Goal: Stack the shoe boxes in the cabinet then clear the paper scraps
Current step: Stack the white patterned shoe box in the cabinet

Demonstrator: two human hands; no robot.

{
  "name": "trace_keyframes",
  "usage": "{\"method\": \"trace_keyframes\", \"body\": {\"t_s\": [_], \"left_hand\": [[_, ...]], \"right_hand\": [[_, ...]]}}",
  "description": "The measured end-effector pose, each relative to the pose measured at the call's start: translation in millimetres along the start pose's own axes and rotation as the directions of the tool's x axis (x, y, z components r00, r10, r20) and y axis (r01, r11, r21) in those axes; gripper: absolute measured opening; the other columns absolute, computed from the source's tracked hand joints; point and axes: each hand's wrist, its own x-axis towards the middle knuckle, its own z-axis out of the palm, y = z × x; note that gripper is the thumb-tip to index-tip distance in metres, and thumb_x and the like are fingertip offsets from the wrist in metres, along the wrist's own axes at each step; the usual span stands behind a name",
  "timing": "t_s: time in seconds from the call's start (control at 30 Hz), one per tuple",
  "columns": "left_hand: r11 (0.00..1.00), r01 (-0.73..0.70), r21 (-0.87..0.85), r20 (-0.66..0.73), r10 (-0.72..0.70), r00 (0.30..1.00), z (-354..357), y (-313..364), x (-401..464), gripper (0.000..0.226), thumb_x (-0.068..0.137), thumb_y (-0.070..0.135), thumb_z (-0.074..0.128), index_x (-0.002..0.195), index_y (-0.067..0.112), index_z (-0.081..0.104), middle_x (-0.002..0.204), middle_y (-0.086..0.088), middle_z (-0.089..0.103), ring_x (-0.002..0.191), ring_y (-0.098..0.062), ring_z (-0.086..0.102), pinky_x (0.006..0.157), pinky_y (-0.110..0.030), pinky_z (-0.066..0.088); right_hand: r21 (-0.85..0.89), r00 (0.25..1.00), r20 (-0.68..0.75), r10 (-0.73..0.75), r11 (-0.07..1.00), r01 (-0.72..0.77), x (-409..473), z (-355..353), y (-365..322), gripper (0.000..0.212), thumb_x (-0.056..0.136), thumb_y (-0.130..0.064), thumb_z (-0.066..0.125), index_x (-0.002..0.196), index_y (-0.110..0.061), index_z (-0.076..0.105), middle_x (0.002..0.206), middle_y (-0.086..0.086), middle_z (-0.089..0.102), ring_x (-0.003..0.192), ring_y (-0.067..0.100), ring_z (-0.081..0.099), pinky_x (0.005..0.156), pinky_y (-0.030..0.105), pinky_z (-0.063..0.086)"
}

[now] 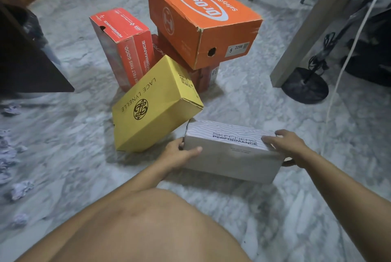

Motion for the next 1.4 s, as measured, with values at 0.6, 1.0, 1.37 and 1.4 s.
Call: {"method": "trace_keyframes", "body": {"t_s": [0.6, 1.0, 1.37, 1.4], "left_hand": [[0.919, -0.047, -0.39, 0.028, 0.063, 0.998, -38.7, 79.9, -95.5, 0.054, 0.086, 0.031, 0.07, 0.133, 0.011, 0.053, 0.12, -0.01, 0.066, 0.09, -0.02, 0.07, 0.057, -0.027, 0.057], [0.869, -0.364, -0.335, -0.424, 0.206, 0.882, -143.0, 105.6, -151.8, 0.07, 0.057, 0.046, 0.084, 0.105, 0.017, 0.042, 0.11, -0.008, 0.062, 0.091, -0.023, 0.066, 0.076, -0.041, 0.054], [0.75, -0.564, -0.344, -0.708, 0.187, 0.681, -271.7, 124.7, -203.5, 0.029, 0.087, 0.007, 0.066, 0.112, 0.015, 0.053, 0.087, 0.0, 0.064, 0.068, -0.015, 0.06, 0.069, -0.032, 0.047], [0.743, -0.581, -0.332, -0.721, 0.198, 0.665, -281.3, 126.5, -209.7, 0.031, 0.088, 0.005, 0.065, 0.115, 0.014, 0.054, 0.087, 0.0, 0.065, 0.07, -0.016, 0.061, 0.071, -0.033, 0.048]], "right_hand": [[-0.096, 0.93, 0.233, -0.286, 0.944, 0.314, -102.9, -83.3, -45.0, 0.07, 0.051, -0.033, 0.097, 0.109, -0.023, 0.058, 0.105, 0.006, 0.07, 0.085, 0.032, 0.071, 0.062, 0.057, 0.059], [0.326, 0.809, 0.048, -0.585, 0.775, 0.541, -183.1, -41.0, -155.8, 0.06, 0.075, -0.036, 0.081, 0.116, -0.005, 0.051, 0.094, 0.015, 0.071, 0.074, 0.024, 0.071, 0.053, 0.045, 0.058], [0.438, 0.737, 0.331, -0.589, 0.788, 0.433, -239.6, 3.5, -271.4, 0.029, 0.085, -0.03, 0.07, 0.108, -0.015, 0.062, 0.078, 0.011, 0.055, 0.046, 0.023, 0.055, 0.049, 0.037, 0.055], [0.439, 0.709, 0.379, -0.595, 0.79, 0.429, -245.9, 7.3, -278.9, 0.028, 0.086, -0.029, 0.069, 0.109, -0.014, 0.061, 0.08, 0.01, 0.056, 0.041, 0.022, 0.054, 0.041, 0.032, 0.052]]}}
